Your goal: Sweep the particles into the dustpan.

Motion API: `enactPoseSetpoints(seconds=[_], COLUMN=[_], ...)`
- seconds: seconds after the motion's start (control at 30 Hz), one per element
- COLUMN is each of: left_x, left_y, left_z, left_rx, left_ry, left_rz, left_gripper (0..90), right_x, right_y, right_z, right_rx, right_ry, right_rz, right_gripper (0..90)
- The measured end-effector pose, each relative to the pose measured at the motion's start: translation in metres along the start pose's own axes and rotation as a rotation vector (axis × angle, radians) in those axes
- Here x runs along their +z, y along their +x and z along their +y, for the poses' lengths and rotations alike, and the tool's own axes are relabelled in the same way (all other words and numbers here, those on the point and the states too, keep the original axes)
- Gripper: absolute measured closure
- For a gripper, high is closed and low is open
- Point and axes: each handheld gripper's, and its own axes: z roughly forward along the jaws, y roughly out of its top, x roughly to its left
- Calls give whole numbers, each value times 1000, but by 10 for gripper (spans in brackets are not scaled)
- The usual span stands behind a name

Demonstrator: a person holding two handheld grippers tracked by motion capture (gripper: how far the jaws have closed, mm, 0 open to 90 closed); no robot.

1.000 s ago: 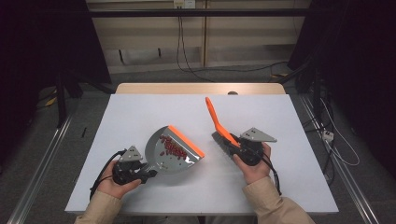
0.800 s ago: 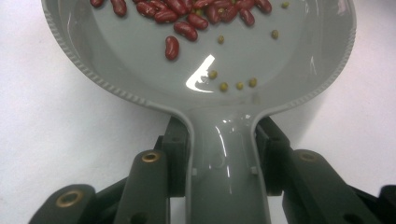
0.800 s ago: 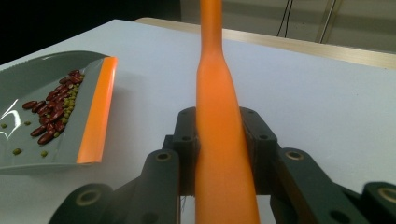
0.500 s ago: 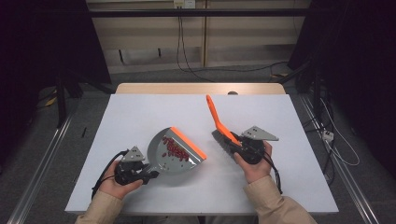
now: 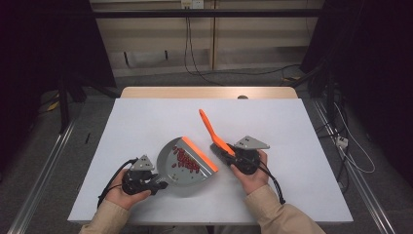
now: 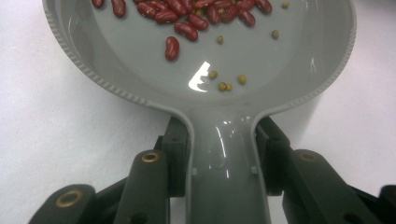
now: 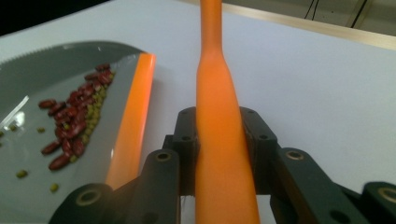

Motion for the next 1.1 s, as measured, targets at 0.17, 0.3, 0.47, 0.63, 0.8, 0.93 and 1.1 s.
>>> enactPoseSetpoints(seconds=[0.17,0.3,0.47,0.63,0.8,0.93,1.1], left_x=[-1,-3,-5,-5,-6,-6,-5], left_y=[2,5,11,16,22,28,36], left_z=[-1,-1,-2,-1,-1,-2,-4], left_rx=[2,-13,-26,-60,-87,-110,-158], left_ry=[3,-3,-8,-20,-23,-21,-22], left_rz=[15,28,37,62,88,114,153], left_gripper=[635,635,636,635,635,635,636], right_x=[-8,-12,-20,-29,-38,-44,-47], right_y=[-5,-15,-25,-36,-47,-53,-56], right_z=[6,3,3,1,-3,-5,-8], right_rx=[-9,25,39,55,74,79,81], right_ry=[-23,-23,-40,-47,-50,-51,-49], right_rz=[-11,-23,-45,-73,-98,-111,-119], right_gripper=[712,711,711,711,711,711,711])
